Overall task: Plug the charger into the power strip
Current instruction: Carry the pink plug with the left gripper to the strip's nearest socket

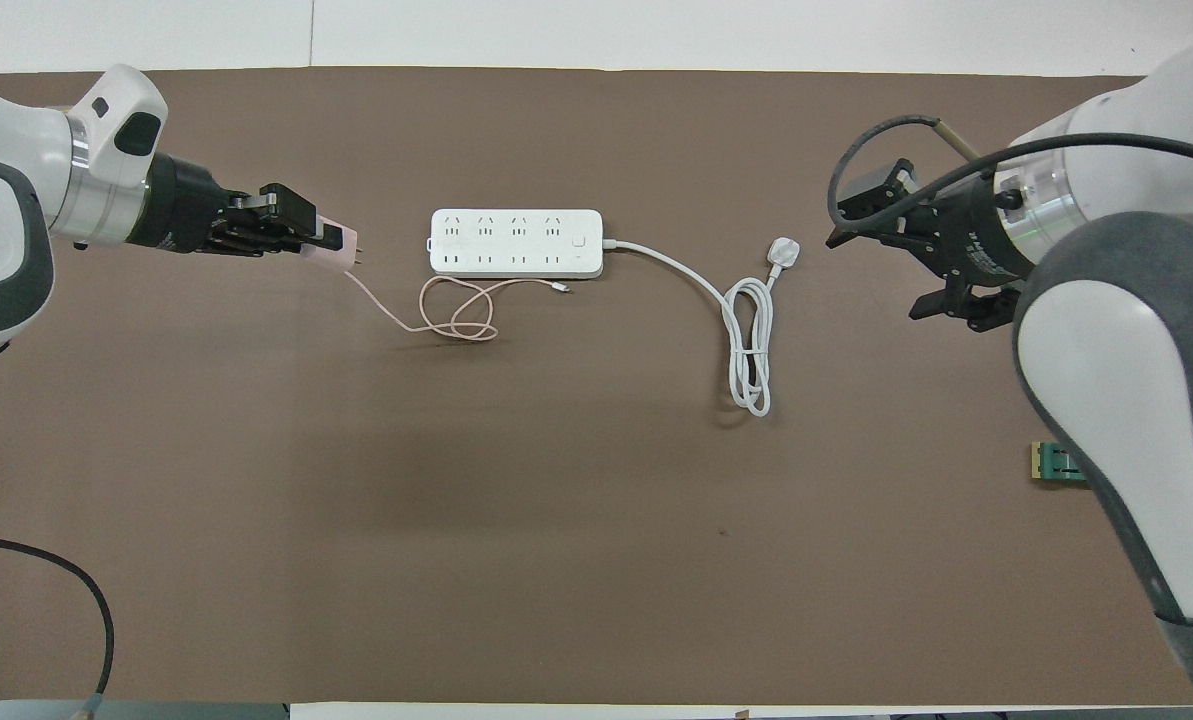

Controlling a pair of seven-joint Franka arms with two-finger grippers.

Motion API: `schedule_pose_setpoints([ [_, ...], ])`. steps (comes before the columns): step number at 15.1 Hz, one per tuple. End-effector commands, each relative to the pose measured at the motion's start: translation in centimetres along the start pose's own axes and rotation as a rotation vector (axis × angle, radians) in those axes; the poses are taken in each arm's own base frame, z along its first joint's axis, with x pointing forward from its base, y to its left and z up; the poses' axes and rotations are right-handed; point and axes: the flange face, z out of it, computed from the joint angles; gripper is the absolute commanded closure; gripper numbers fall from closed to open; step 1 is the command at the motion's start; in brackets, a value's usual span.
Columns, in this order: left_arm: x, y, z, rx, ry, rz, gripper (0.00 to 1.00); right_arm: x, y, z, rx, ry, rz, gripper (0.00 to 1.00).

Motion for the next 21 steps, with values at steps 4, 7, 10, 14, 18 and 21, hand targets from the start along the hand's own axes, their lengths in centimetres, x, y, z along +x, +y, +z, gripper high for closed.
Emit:
schedule_pose_setpoints([
  [4, -1.2, 0.5, -2.7, 0.149, -0.111, -0.059, 1.0, 1.3, 5.9, -3.3, -0.142, 0.053, -0.267, 0.0],
  [7, -1.0, -0.3, -3.1, 0.165, -0.1, -0.081, 1.0, 0.9, 6.6, -4.0, -0.165, 0.06, -0.32, 0.0],
  [10, -0.5, -0.6, -3.6, 0.194, -0.055, -0.133, 1.0, -0.4, 7.3, -4.2, -0.178, 0.034, -0.342, 0.0],
  [14, 0.1, -0.7, -3.9, 0.203, 0.006, -0.191, 1.0, -0.5, 7.7, -4.4, -0.188, 0.011, -0.345, 0.0],
  [18, -0.1, -0.2, -4.1, 0.275, 0.036, -0.262, 1.0, 0.4, 8.4, -3.9, -0.228, -0.02, -0.459, 0.0],
  [21, -0.2, 0.1, -4.7, 0.277, 0.053, -0.268, 1.0, 0.6, 8.5, -4.1, -0.228, -0.023, -0.456, 0.0],
])
